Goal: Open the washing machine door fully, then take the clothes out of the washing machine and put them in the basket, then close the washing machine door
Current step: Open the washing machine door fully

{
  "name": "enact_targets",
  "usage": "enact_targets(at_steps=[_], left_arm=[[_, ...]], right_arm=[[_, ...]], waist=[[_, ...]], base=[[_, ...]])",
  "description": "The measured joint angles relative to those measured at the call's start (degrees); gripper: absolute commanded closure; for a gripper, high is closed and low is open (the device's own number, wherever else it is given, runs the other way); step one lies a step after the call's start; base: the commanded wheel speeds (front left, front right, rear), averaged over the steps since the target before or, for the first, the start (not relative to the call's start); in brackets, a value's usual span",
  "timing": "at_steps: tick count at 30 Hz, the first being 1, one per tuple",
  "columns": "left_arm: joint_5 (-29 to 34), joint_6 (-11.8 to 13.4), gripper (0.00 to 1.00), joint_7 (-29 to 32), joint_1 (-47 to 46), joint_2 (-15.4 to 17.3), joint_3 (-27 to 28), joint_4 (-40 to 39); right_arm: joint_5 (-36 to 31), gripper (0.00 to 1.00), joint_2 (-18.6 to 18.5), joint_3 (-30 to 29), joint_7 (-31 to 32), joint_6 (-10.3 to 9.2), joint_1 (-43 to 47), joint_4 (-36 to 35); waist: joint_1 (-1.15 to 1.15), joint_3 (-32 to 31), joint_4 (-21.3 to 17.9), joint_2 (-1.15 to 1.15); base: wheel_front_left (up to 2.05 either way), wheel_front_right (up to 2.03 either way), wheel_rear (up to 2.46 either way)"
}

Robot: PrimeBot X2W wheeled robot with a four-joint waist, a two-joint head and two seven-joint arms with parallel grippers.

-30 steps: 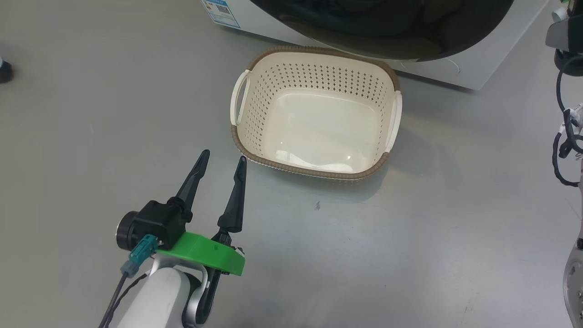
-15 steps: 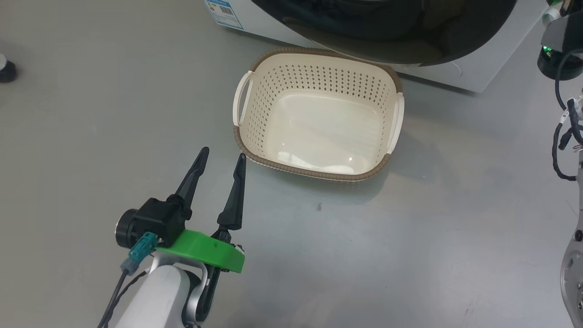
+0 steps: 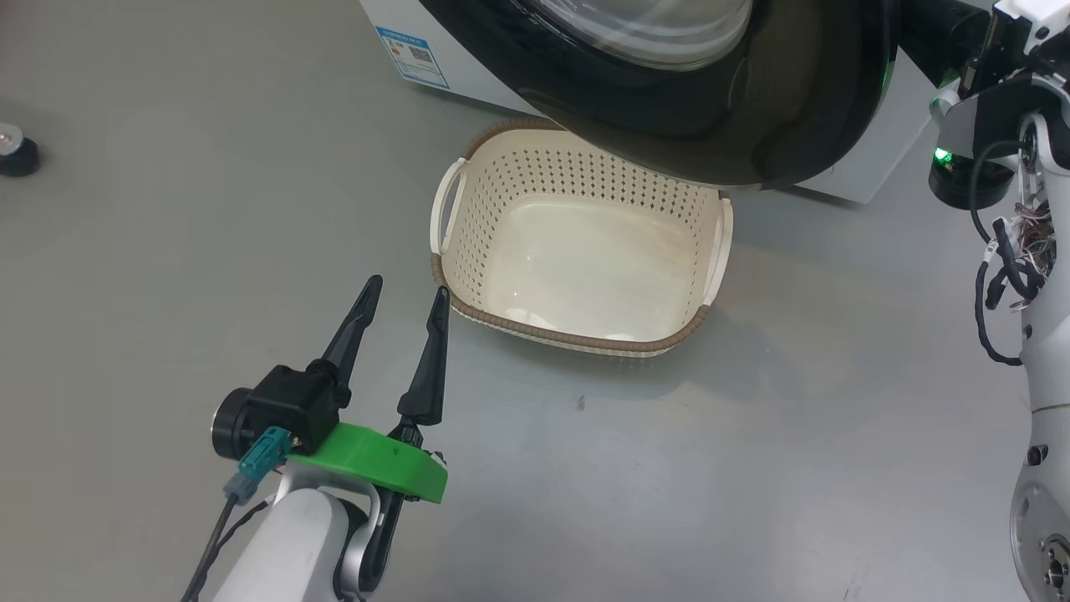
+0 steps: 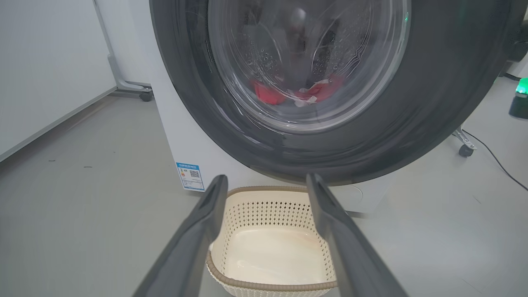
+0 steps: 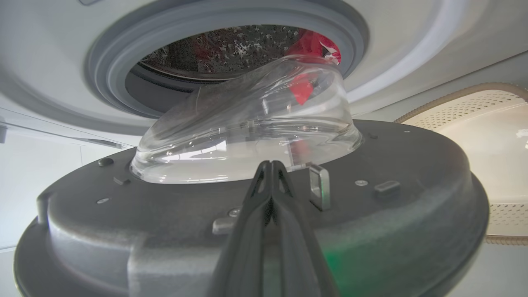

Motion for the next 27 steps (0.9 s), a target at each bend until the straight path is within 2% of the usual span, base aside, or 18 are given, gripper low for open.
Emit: enact_targets(at_steps=[13,27], left_arm=[[0.6,0.2,0.0,0.0,0.2,0.0,0.8,0.9],[2.2,0.2,0.0,0.0,1.9,0.0,1.2,1.6]], right_arm=[[1.0,1.0,0.9,1.7,3.1,0.0,3.6,2.0],[2.3,1.0,3.7,2.9,5.8,0.0,7.5,2.7]], waist=[[0.0,-3.5,-0.5,0.0],[0.0,-7.6,-2.0,0.0]], base=[[0.0,0.0,0.0],[0.0,0.0,0.0]])
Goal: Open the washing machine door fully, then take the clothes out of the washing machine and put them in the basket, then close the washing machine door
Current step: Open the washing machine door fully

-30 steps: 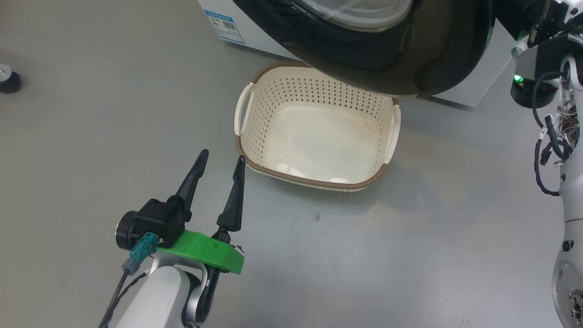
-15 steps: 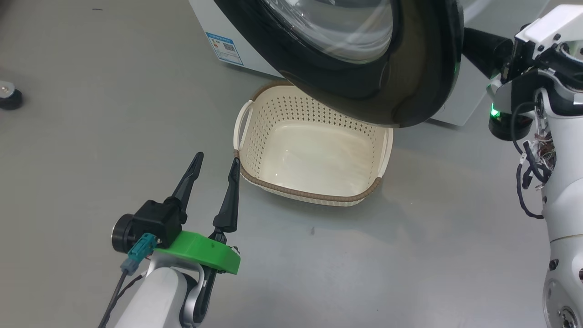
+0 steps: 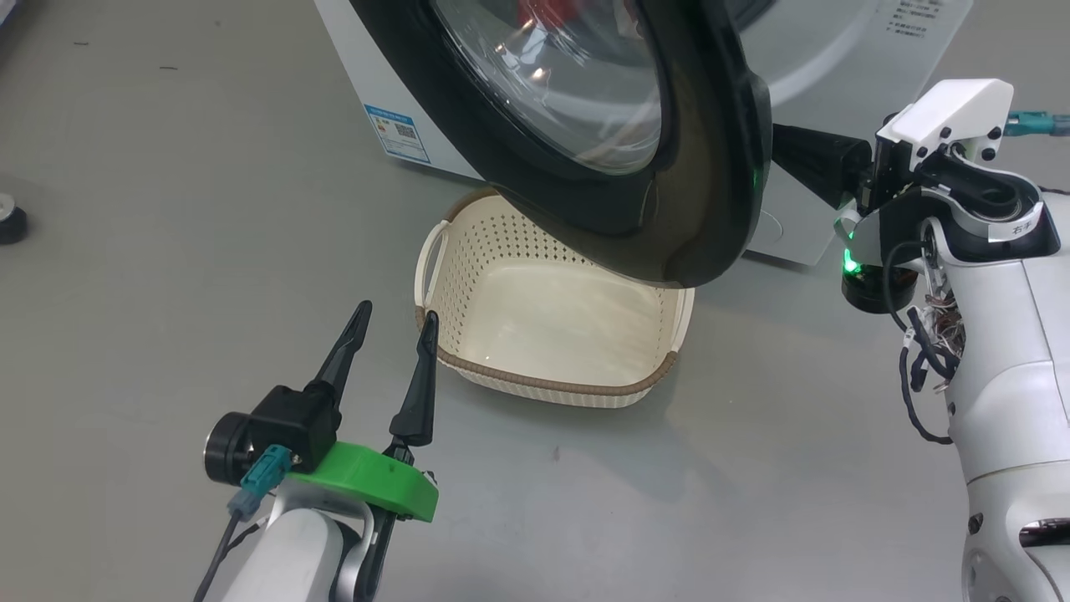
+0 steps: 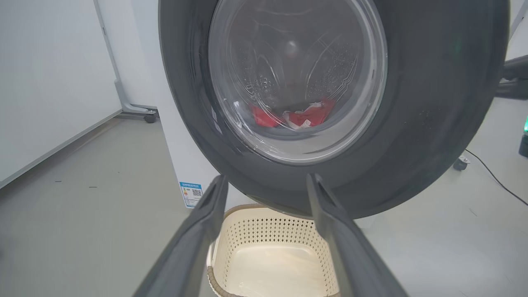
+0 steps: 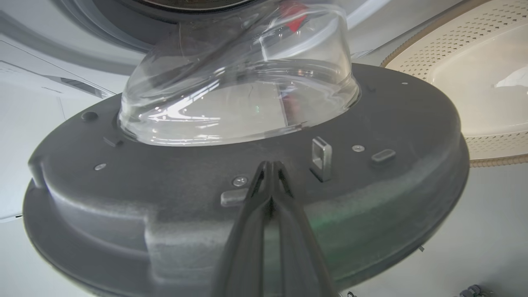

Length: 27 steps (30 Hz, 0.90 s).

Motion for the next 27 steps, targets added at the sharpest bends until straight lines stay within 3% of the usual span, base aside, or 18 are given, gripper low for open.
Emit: enact_targets(at_steps=[27], left_arm=[[0.9,-0.2,0.0,0.0,1.5,0.0,-0.2,0.1]], right_arm=[[4.1,1.0,1.9,4.8,2.3,0.0,5.4,-1.7]], waist=[[0.0,-2.4,-0.4,0.0]], base=[[0.0,0.0,0.0]])
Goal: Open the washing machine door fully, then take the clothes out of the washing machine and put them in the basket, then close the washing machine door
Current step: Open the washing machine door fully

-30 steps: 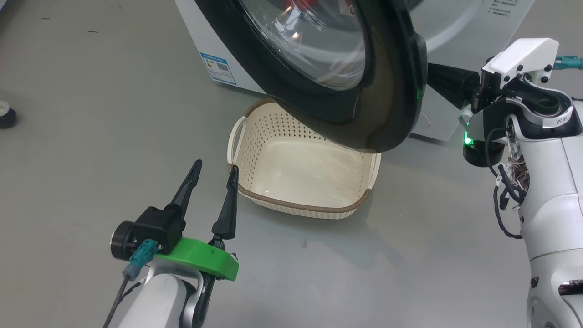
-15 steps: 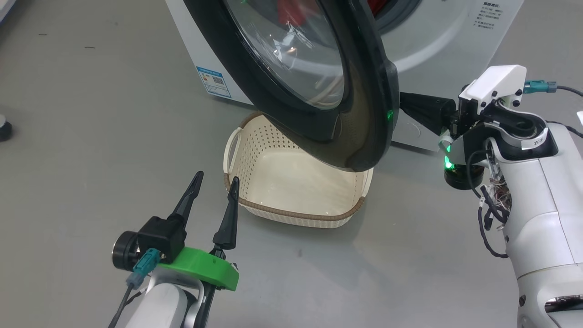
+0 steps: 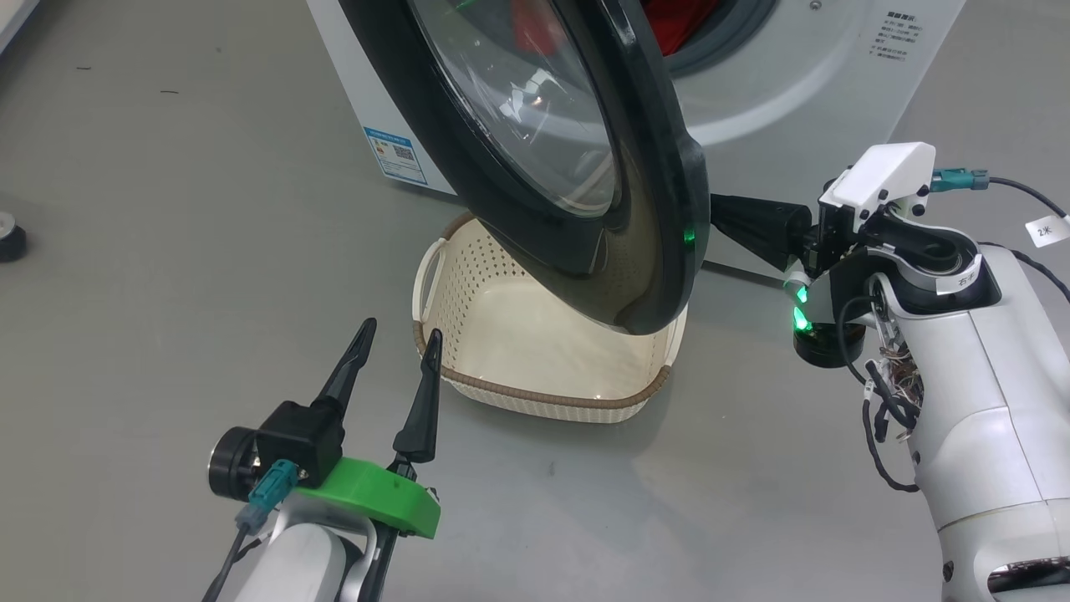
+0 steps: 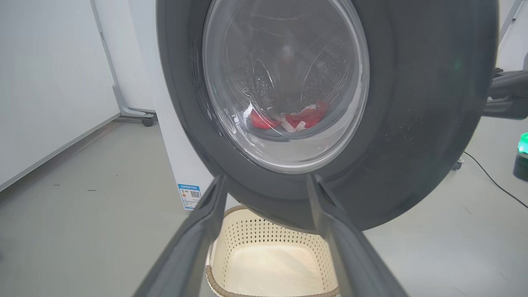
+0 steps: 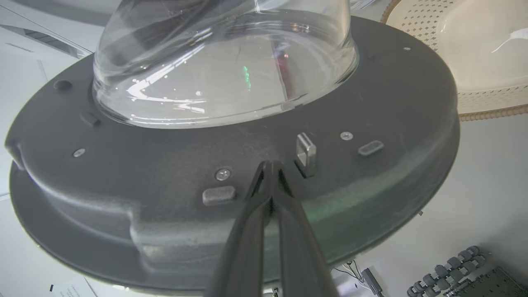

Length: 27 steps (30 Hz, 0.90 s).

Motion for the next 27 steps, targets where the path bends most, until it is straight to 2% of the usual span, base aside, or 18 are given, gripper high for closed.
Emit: enact_targets(at_steps=[6,27], left_arm=[[0.2,-0.1,0.0,0.0,0.6,0.0,-0.1,0.0],[0.2,-0.3,0.0,0.0,0.7,0.0,-0.6,0.0]], right_arm=[[2.7,1.0,-0.1,0.8,-0.1,0.0,0.1,-0.5],[13.9,1.0,-0.1,13.8,-2.2,0.0,2.4,-3.6]], waist=[[0.0,-0.1,0.2,0.0],[0.0,-0.1,1.5,0.0]], base=[[0.0,0.0,0.0],[0.0,0.0,0.0]])
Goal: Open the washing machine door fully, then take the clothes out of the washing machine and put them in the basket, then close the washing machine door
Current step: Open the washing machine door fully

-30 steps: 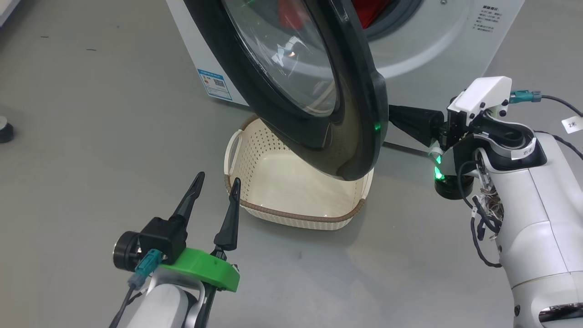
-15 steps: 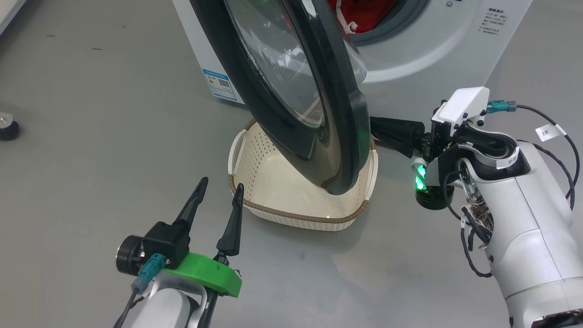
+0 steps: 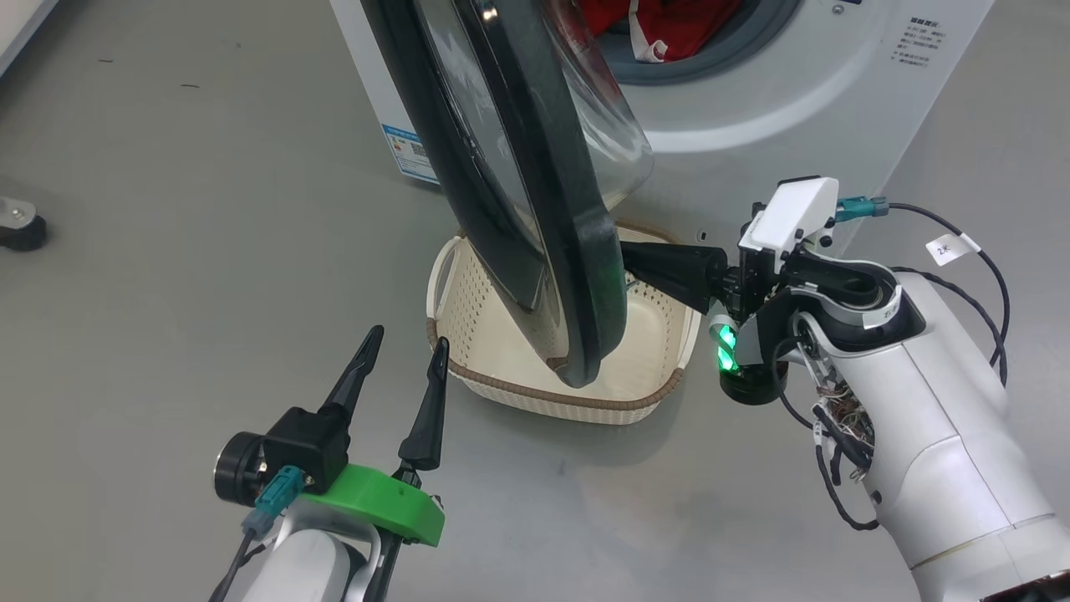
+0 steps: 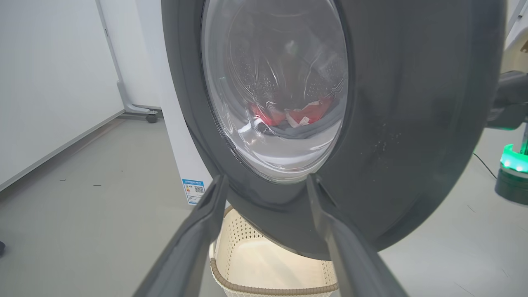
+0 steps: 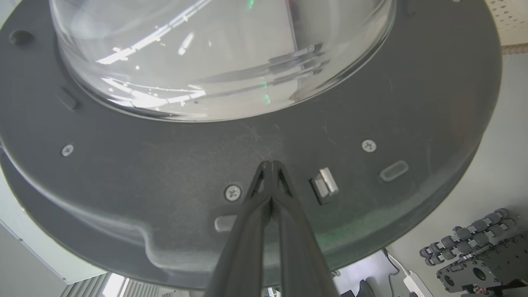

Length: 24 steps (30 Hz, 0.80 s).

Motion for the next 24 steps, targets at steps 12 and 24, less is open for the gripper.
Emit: enact_targets(at_steps=[12,24], left_arm=[[0.0,0.0,0.0,0.0,0.0,0.0,0.0,0.0],[0.0,0.0,0.0,0.0,0.0,0.0,0.0,-0.2]], right_arm=[[5.9,1.0,0.0,8.3,-2.7,-0.01,1.2,-3.1],[8.6,1.0,0.0,11.9,-6.1,0.0,1.2,-4.0]], waist=[[0.0,-0.1,0.6,0.0],[0.0,0.2,0.1,0.0]], base=[[0.0,0.0,0.0],[0.0,0.0,0.0]])
